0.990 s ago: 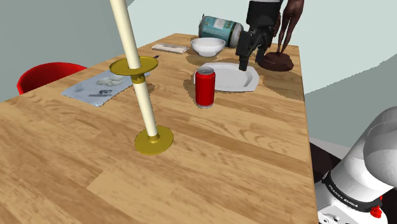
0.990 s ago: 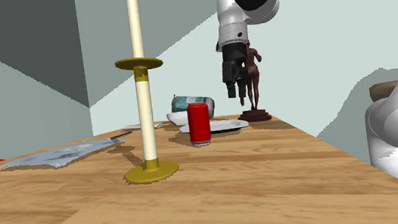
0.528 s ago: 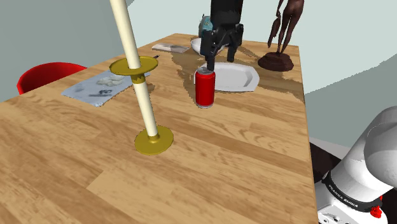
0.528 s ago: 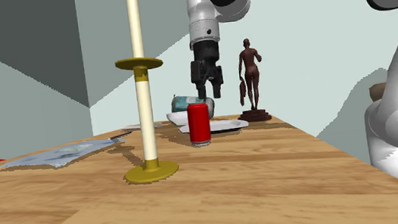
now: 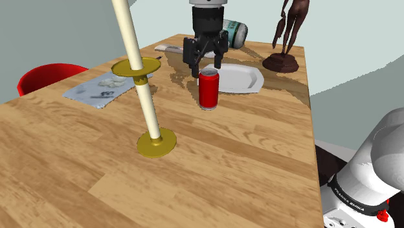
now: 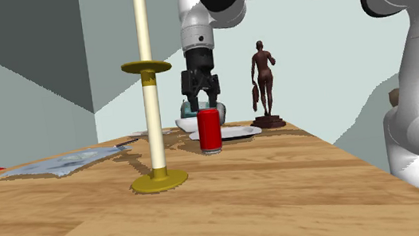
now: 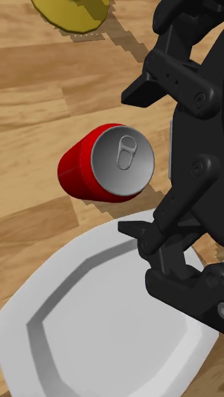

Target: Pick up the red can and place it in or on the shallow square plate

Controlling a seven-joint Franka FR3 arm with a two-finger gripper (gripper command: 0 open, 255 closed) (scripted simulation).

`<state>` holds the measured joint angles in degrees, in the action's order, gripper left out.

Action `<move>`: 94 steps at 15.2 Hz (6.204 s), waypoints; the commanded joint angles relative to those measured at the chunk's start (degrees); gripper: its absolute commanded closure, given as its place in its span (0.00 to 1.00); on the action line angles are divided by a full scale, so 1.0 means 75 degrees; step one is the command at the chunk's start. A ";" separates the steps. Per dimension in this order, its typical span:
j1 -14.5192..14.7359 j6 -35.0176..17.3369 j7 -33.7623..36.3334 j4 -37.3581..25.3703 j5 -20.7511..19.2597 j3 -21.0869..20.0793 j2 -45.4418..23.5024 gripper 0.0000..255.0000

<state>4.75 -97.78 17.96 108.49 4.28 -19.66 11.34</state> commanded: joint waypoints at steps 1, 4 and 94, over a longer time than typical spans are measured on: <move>0.0006 -0.0206 0.0003 0.0199 0.0003 -0.0011 -0.0004 0.00; 0.0013 -0.0471 -0.0003 0.0475 0.0012 -0.0021 0.0008 0.00; -0.1192 0.0973 -0.2600 -0.1677 -0.0412 0.1527 -0.0798 0.00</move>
<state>-4.18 -90.62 -1.54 96.09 1.20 -8.21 5.41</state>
